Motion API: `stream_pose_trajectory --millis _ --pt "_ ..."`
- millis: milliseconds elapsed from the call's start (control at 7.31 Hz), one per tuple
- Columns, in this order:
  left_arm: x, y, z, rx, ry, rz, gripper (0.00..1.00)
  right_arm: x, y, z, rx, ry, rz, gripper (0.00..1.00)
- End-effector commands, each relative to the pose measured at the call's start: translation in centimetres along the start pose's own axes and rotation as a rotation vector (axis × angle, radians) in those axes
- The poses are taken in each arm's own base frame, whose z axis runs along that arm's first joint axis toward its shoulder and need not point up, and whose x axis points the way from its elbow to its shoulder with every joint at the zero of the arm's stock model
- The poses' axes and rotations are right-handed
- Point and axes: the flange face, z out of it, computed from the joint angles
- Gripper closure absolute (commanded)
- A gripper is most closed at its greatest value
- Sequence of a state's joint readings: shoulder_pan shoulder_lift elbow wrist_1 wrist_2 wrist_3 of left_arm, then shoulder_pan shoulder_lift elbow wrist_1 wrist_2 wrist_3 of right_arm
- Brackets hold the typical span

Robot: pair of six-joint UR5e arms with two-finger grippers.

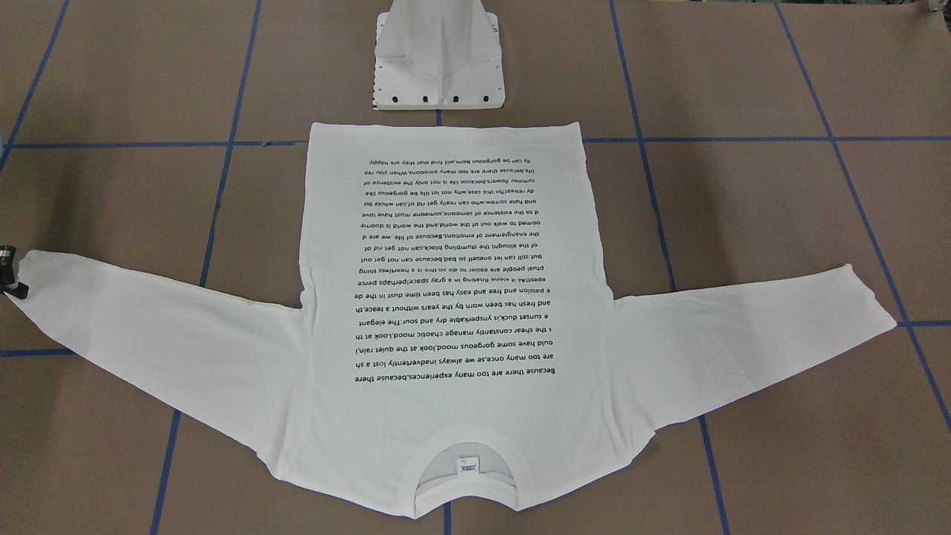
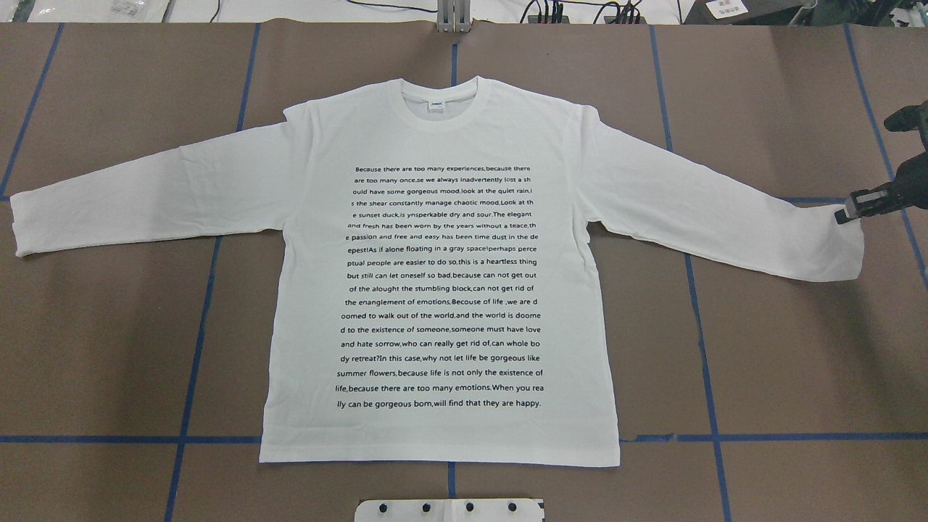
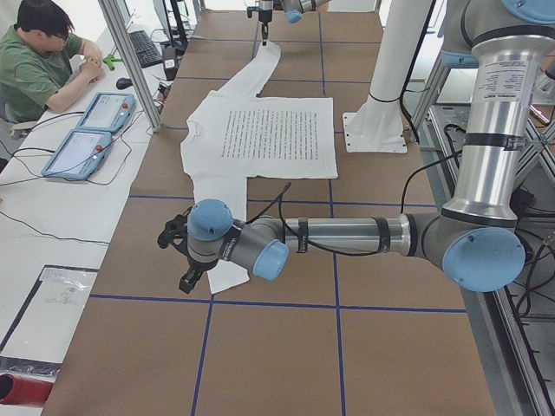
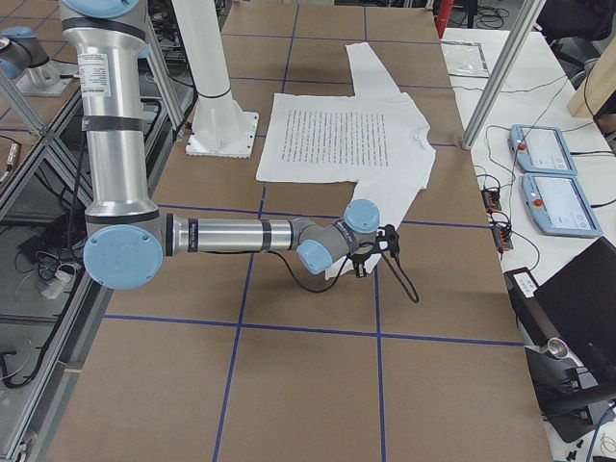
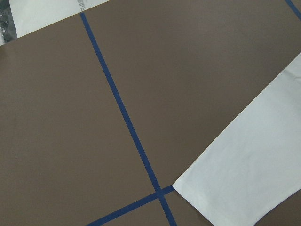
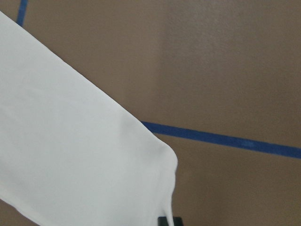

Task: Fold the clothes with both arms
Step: 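Grasp the cuff of the sleeve nearest the right gripper, then carry the sleeve across the shirt body with the right gripper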

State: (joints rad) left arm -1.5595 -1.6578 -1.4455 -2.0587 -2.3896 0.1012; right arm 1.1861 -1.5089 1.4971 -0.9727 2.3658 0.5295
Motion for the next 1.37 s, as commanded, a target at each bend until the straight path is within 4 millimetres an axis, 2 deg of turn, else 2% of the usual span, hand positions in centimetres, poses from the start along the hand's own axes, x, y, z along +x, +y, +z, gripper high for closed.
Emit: stream_pose_trajectory --millis 0,137,273,410,547,684,820,957,1094,1231 --pt "0.1 0.1 -0.1 0.004 -0.002 0.004 0.0 -10.8 -6.2 -1.5 0.027 -0.123 0.103 1.0" --pt "0.3 0.2 -0.5 0.009 -0.005 0.007 0.0 -18.2 -9.2 -1.8 0.032 -0.177 0.175 1.0" --pt "0.4 0.3 -0.5 0.009 -0.006 0.008 0.0 -25.6 -10.8 -0.8 0.031 -0.21 0.216 1.0" --pt "0.4 0.3 -0.5 0.009 -0.008 0.008 0.0 -32.1 -11.8 0.0 0.067 -0.223 0.233 1.0" --pt "0.3 0.5 -0.4 0.007 -0.007 0.005 0.0 -38.6 -12.9 -0.4 0.111 -0.23 0.239 1.0" --pt "0.2 0.6 -0.3 0.006 -0.006 0.004 0.0 -47.2 -13.1 -0.8 0.133 -0.239 0.26 1.0" --pt "0.1 0.6 -0.4 0.005 -0.005 0.001 0.0 -53.9 -12.9 -1.8 0.18 -0.255 0.242 1.0" --pt "-0.1 1.5 -0.1 -0.003 -0.006 -0.008 0.0 -59.3 -12.7 -2.1 0.224 -0.275 0.209 1.0" --pt "-0.1 1.6 0.0 -0.005 -0.007 -0.009 0.0 -64.7 -12.9 -0.2 0.225 -0.261 0.192 1.0" --pt "-0.1 1.6 0.0 -0.005 -0.007 -0.009 0.0 -67.7 -12.6 3.1 0.213 -0.219 0.183 1.0"
